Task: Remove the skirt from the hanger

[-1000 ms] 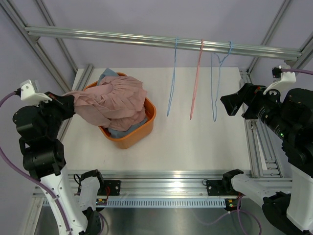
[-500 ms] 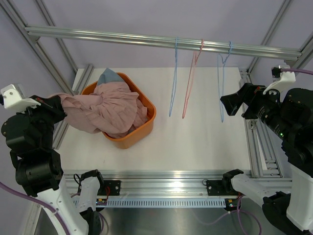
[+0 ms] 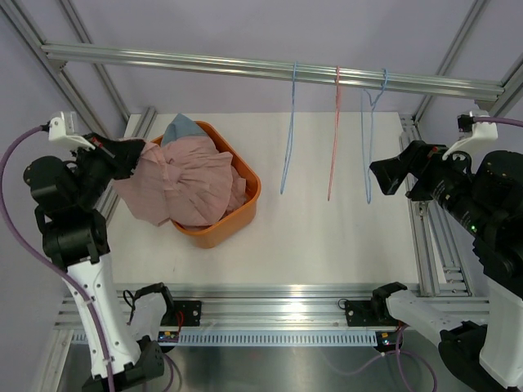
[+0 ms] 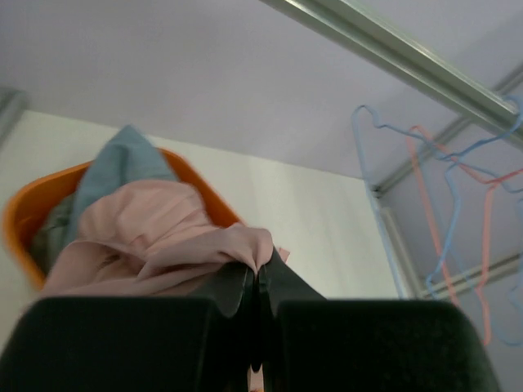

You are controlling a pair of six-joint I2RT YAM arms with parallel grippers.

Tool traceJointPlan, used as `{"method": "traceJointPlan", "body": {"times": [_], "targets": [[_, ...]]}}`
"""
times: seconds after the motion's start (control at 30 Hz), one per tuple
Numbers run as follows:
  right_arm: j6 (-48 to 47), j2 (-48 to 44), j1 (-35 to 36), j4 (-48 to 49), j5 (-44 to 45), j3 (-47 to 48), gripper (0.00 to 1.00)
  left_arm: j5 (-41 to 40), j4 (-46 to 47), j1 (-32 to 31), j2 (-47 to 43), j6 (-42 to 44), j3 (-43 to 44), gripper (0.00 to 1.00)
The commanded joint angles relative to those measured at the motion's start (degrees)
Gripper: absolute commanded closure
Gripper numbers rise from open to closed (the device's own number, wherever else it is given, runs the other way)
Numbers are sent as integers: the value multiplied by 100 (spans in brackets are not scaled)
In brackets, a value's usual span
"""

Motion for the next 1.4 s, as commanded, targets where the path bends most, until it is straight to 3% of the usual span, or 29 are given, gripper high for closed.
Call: {"method": "traceJointPlan", "body": {"times": [0.0,0.17,0.3,0.5,0.73,1.03,1.2,1.37], "targets": [[-69,-57,-24,73,60,-16,1,1626,1805,-39,354,-986,-277,100],[-17,-48,-15,152,42,-59,1,1759,1967,-521,732,-866,-59,100],[10,-75,-15,178,34,-95,1,1513,1685,-1338,1102,-434,433,100],[19,-83,-24,187,51,-165,1,1935,2107,-1814,1568,-697,636,100],[36,-92,-15,179,51,-174,1,1592,2203,-1499,1191,-653,-716,100],[45,-127,-24,196,42,-297,0,951,1914,-1103,1497,-21,-2149,100],[106,-171,-24,302,-2,-420,0,652,1659,-1146,2042,155,-2265,100],[89,-215,-24,337,33,-481,1,-568,474,-1812,2815,805,-1729,100]]}}
